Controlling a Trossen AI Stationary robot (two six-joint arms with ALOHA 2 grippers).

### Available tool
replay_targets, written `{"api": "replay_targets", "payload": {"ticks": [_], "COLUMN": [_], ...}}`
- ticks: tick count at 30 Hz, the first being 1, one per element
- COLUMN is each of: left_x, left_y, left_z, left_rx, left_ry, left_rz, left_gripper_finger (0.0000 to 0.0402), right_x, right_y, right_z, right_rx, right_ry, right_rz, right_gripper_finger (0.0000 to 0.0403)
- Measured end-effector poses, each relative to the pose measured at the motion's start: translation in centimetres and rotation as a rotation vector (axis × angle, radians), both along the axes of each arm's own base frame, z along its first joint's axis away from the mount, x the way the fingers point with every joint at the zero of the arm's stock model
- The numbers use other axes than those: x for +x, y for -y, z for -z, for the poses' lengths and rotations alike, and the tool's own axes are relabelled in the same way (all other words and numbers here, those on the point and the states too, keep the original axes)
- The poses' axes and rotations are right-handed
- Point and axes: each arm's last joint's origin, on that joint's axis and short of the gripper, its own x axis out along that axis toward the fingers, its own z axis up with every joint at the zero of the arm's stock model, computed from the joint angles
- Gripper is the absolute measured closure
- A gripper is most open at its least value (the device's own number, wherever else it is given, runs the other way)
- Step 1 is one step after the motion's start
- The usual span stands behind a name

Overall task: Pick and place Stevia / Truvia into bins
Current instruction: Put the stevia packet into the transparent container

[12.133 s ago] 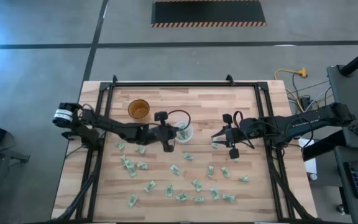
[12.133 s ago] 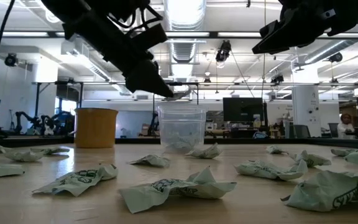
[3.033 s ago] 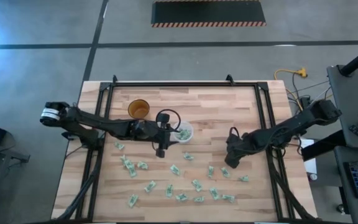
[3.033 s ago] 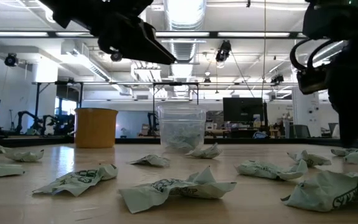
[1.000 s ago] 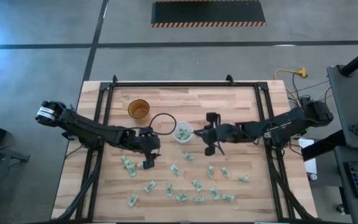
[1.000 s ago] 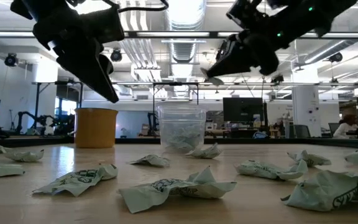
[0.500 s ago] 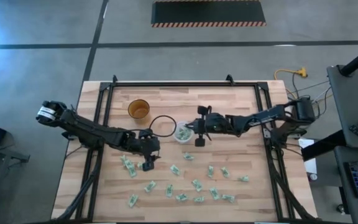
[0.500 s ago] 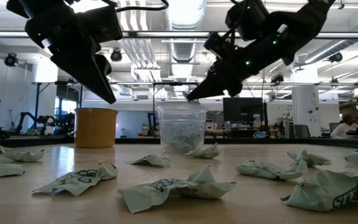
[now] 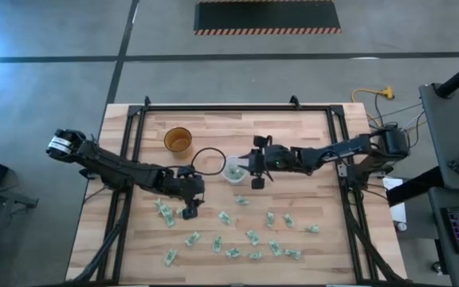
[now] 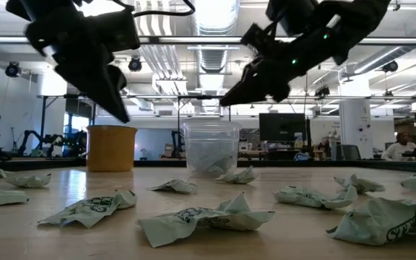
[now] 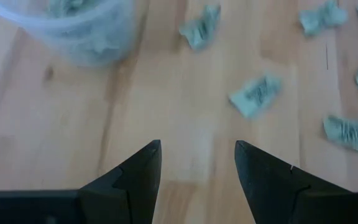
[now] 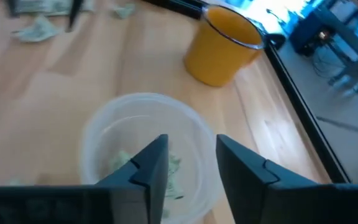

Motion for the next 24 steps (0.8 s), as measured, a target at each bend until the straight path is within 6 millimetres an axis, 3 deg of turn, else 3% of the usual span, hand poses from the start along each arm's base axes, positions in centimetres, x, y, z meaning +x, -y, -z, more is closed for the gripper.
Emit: {"api": "replay_targets", "payload": {"ticks": [8,15,24], "left_x": [-1.7,-2.7,-3.1], "left_y": [3.7,7.4,7.9], "left_z": [0.3,2.3,5.7], "left_rx": [-0.009,0.125,0.193], "left_ry": [-0.053,-0.069,-0.245], "left_rz": [0.108,0.149,0.064], "left_gripper_finger": [0.0214,0.0214,0.0214], "right_x": [-2.4,-4.7,-6.0], "right_y": [-3.1,-5.3,-6.8], "right_z": [-2.2,-4.0,-5.3], "right_rx": [-0.047,-0.016,-0.010], "right_ry": [-0.088,-0.114,-0.066], "right_rz": [-0.130,-0.195,-0.254], "right_gripper_finger": [0.0254,0.0263,0.0275]}}
